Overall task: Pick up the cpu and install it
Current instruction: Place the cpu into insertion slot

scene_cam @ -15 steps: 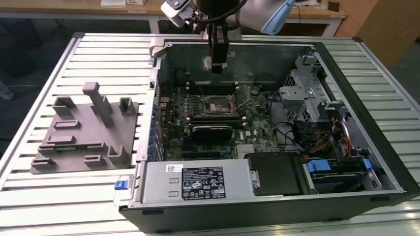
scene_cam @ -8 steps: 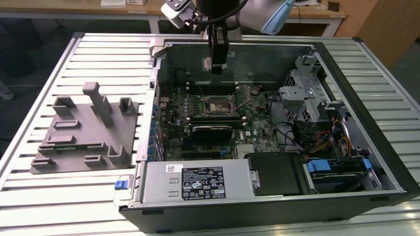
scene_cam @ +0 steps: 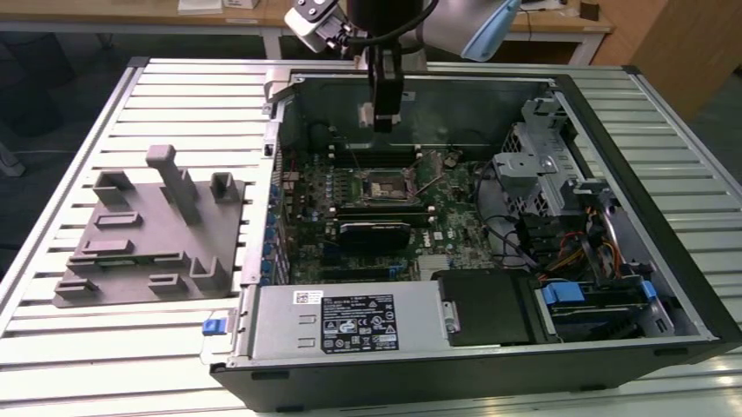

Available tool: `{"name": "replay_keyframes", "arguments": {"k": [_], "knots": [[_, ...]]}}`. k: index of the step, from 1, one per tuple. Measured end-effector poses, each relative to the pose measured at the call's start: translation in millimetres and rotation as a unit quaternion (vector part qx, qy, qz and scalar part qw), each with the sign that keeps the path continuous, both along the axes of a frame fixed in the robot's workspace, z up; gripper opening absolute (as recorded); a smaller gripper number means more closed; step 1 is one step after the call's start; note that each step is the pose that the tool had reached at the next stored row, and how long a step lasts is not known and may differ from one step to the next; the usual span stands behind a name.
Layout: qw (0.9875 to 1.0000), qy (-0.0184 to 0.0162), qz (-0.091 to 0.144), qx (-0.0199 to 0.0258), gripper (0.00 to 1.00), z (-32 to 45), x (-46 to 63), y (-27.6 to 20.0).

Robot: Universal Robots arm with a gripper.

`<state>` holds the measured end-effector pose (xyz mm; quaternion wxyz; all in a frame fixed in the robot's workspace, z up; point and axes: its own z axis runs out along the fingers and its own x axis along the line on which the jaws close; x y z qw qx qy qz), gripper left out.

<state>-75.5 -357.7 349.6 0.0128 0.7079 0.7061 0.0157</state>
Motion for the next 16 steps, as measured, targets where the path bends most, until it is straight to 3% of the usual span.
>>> {"name": "replay_keyframes", "arguments": {"k": [16], "knots": [[1.0000, 0.0003, 0.000, -0.0004, 0.54, -7.6, 0.3, 0.0]]}}
